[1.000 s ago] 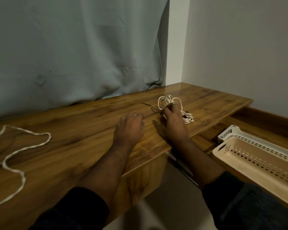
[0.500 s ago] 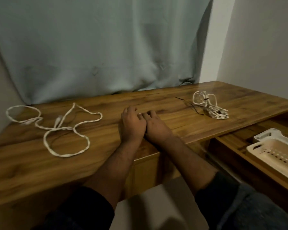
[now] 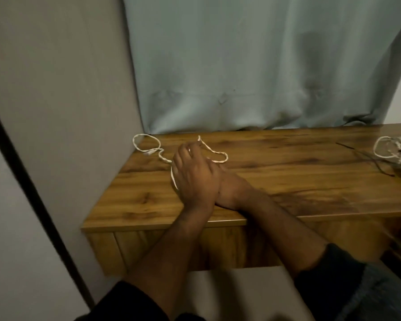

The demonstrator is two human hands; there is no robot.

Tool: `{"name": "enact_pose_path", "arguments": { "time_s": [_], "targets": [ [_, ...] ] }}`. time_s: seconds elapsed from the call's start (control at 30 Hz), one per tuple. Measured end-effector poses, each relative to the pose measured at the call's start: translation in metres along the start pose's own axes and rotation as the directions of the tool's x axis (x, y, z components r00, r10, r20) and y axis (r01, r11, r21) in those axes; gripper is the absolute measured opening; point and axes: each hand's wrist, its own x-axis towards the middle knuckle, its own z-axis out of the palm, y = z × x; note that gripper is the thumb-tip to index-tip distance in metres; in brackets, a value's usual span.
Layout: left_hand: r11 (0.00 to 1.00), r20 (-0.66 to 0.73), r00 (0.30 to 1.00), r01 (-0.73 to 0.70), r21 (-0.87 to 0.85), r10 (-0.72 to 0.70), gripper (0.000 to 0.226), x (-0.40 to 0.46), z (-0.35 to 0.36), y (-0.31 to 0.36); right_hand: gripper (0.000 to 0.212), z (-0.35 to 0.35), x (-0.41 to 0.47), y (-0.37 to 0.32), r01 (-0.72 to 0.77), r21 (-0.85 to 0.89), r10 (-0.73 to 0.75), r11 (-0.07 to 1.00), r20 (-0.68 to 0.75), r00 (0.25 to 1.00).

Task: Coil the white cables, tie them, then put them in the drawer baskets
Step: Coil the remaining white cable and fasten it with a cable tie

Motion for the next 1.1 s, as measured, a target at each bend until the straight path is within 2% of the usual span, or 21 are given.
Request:
{"name": "enact_pose_path", "arguments": {
  "time_s": [0.07,0.1,0.13,0.17,0.2,0.27,0.3,0.37,0.4,0.43,0.53,0.6,0.67,0.8,0.9,0.97,1.03,1.1],
  "targets": [
    [0.981,0.132,0.972,0.195,-0.001,-0.193,0.049,0.003,0.002,-0.008,0.052,0.000,0.001,0.002,0.001,-0.010,-0.001,1.000,0.019,1.000],
    [0.955,0.221,0.931,0.297,-0.002,-0.289,0.052,0.006,0.003,-0.011,0.045,-0.001,0.000,0.004,-0.032,0.026,0.032,0.999,-0.005,0.999],
    [0.934,0.307,0.887,0.357,0.014,-0.344,0.054,0.009,0.006,-0.015,0.031,-0.002,0.000,0.010,-0.086,0.083,0.091,0.993,-0.060,0.994],
    [0.932,0.376,0.858,0.359,0.049,-0.350,0.054,0.011,0.010,-0.018,0.012,-0.005,-0.002,0.017,-0.175,0.128,0.187,0.976,-0.095,0.978],
    [0.945,0.420,0.848,0.311,0.099,-0.324,0.055,0.012,0.013,-0.020,0.010,-0.007,-0.002,0.027,-0.267,0.183,0.292,0.946,-0.123,0.949],
    [0.957,0.455,0.849,0.183,0.223,-0.268,0.059,0.011,0.019,-0.020,0.019,-0.012,-0.005,0.046,-0.430,0.242,0.466,0.870,-0.119,0.877],
    [0.953,0.448,0.861,0.123,0.276,-0.240,0.059,0.011,0.021,-0.019,0.019,-0.014,-0.006,0.055,-0.466,0.250,0.504,0.849,-0.114,0.856],
    [0.955,0.454,0.876,0.022,0.296,-0.161,0.042,0.015,0.025,-0.014,0.016,-0.018,-0.009,0.068,-0.473,0.259,0.513,0.842,-0.113,0.851],
    [0.965,0.483,0.867,-0.010,0.260,-0.121,0.033,0.017,0.028,-0.010,0.014,-0.018,-0.009,0.074,-0.470,0.275,0.512,0.839,-0.106,0.852],
    [0.978,0.508,0.859,-0.041,0.204,-0.070,0.028,0.019,0.032,-0.006,0.021,-0.019,-0.009,0.078,-0.478,0.293,0.523,0.828,-0.096,0.847],
    [0.983,0.529,0.836,-0.182,0.014,0.147,0.024,0.022,0.045,0.010,0.056,-0.017,-0.006,0.088,-0.479,0.383,0.545,0.790,-0.081,0.835],
    [0.958,0.550,0.794,-0.285,-0.041,0.260,0.023,0.023,0.056,0.021,0.069,-0.017,-0.004,0.101,-0.466,0.412,0.547,0.783,-0.100,0.831],
    [0.945,0.558,0.774,-0.321,-0.064,0.301,0.024,0.026,0.069,0.027,0.071,-0.022,-0.004,0.118,-0.473,0.399,0.562,0.785,-0.140,0.815],
    [0.948,0.601,0.736,-0.284,-0.142,0.311,0.032,0.041,0.104,0.027,0.054,-0.037,-0.009,0.159,-0.561,0.284,0.625,0.778,-0.247,0.741],
    [0.935,0.614,0.706,-0.262,-0.237,0.354,0.036,0.051,0.123,0.024,0.050,-0.045,-0.012,0.174,-0.524,0.289,0.597,0.801,-0.319,0.736],
    [0.918,0.621,0.677,-0.274,-0.286,0.395,0.039,0.056,0.133,0.028,0.047,-0.047,-0.008,0.176,-0.436,0.243,0.499,0.866,-0.433,0.751],
    [0.897,0.610,0.657,-0.311,-0.315,0.442,0.032,0.058,0.137,0.032,0.052,-0.048,0.000,0.175,-0.332,0.155,0.365,0.930,-0.472,0.802],
    [0.867,0.595,0.630,-0.381,-0.322,0.498,0.023,0.056,0.140,0.034,0.055,-0.044,0.008,0.179,-0.241,0.040,0.239,0.970,-0.371,0.897]
  ]
}}
